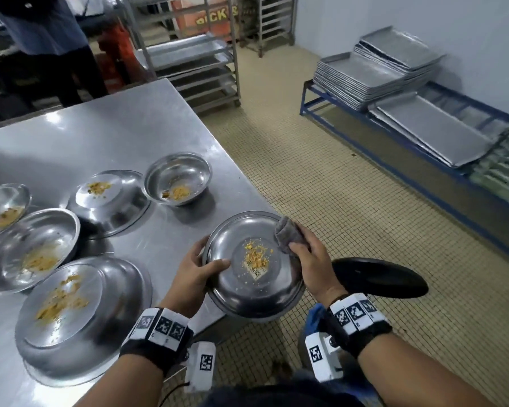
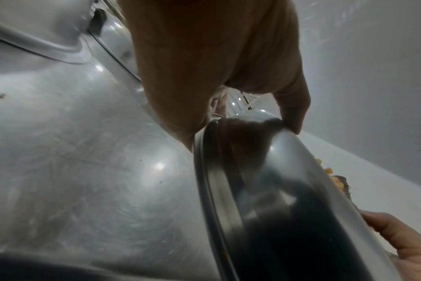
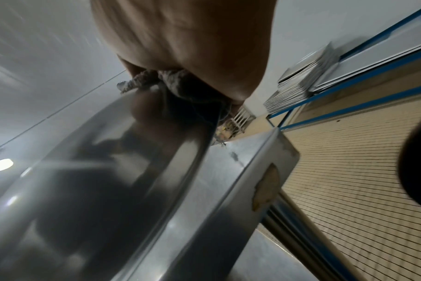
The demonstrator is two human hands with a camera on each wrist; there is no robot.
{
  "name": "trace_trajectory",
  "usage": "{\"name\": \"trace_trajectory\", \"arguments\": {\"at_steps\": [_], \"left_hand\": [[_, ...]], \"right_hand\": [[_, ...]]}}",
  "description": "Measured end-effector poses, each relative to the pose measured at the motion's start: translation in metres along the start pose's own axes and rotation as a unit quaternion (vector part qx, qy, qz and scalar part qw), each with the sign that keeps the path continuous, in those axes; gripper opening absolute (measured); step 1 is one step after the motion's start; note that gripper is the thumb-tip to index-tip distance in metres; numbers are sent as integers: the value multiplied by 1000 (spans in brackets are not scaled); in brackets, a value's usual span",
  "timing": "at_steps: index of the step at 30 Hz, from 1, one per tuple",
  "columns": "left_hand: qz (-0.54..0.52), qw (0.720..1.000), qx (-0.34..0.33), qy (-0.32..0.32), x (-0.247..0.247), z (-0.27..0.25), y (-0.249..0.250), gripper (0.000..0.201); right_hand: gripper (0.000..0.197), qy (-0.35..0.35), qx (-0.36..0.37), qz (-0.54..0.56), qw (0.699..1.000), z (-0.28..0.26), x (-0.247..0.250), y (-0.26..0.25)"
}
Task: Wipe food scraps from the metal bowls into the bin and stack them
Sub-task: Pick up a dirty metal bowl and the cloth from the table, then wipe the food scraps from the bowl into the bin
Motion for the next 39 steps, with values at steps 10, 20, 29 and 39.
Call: {"name": "trace_trajectory", "arguments": {"at_steps": [10,20,29,39], "left_hand": [[54,986,81,-136,-67,3,-43,82],[108,968,175,-142,-119,0,-129,60],[185,959,205,-57,-164,8,-175,67],[293,935,196,36,-192,32,-212,75]], "right_hand": [[44,189,-41,-12,981,-100,54,42],[51,288,-156,-24,945,-169,119,124],[35,284,-217,-72,931,-185,190,171],[35,271,-228,-99,930,-197,228,220]]}}
Point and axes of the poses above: each hand's wrist, its own z-axis towards the middle knuckle, its own x-axis out of the back of the hand, y = z × x, the point moved 7 cm from there along z, towards the middle knuckle, and after that the axes turned 5 degrees about -y, right-handed, at the moved point
